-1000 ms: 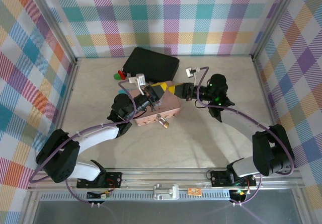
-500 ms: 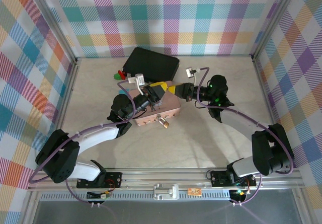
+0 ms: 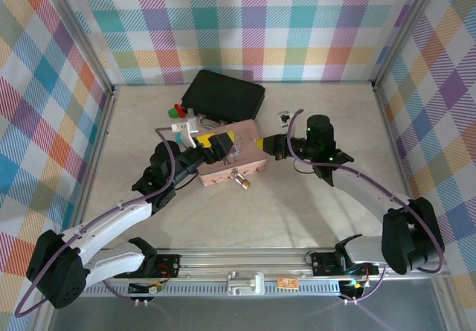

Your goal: Unlock a padlock with a key

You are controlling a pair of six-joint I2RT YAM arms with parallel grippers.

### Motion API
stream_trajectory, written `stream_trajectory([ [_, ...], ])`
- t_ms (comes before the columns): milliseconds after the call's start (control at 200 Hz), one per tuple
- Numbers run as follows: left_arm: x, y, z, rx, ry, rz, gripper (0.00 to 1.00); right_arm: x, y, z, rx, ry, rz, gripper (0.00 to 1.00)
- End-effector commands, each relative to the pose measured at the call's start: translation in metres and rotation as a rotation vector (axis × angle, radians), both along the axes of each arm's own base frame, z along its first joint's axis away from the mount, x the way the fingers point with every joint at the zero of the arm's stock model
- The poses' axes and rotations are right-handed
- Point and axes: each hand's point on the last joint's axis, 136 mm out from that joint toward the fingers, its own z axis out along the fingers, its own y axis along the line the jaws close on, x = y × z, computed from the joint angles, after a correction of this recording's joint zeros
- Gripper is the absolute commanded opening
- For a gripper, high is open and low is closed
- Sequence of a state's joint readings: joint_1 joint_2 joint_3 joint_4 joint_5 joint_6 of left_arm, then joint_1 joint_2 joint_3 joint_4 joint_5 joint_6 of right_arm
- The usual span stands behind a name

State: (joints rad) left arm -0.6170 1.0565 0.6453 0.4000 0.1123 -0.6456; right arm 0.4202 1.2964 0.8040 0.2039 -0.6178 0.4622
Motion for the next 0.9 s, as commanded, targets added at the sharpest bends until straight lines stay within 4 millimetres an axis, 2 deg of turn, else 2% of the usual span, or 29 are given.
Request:
stream_trajectory([
  [0, -0.018, 0.006, -0.072, 0.117, 0.22, 0.016, 1.0, -0.007, -0.027, -0.047, -0.218, 0.021, -0.087, 0.0],
  [95, -0.035, 0.001, -0.099, 0.187, 0.286, 0.027, 1.0, -0.013, -0.045, -0.065, -0.311, 0.039, -0.148, 0.0],
  [185, -0.048, -0.003, -0.118, 0.257, 0.317, 0.063, 0.99, -0.021, -0.058, -0.077, -0.363, 0.059, -0.184, 0.0],
  [325, -0.058, -0.009, -0.143, 0.363, 0.367, 0.17, 0.91, -0.032, -0.068, -0.087, -0.382, 0.092, -0.212, 0.0],
  [495, -0.053, -0.022, -0.159, 0.428, 0.364, 0.337, 0.79, -0.035, -0.073, -0.086, -0.373, 0.082, -0.24, 0.0],
  [720, -0.033, -0.053, -0.185, 0.358, 0.312, 0.437, 0.75, -0.035, -0.068, -0.08, -0.326, 0.072, -0.23, 0.0],
  [895, -0.023, -0.061, -0.208, 0.369, 0.321, 0.491, 0.73, -0.036, -0.066, -0.081, -0.308, 0.071, -0.227, 0.0],
])
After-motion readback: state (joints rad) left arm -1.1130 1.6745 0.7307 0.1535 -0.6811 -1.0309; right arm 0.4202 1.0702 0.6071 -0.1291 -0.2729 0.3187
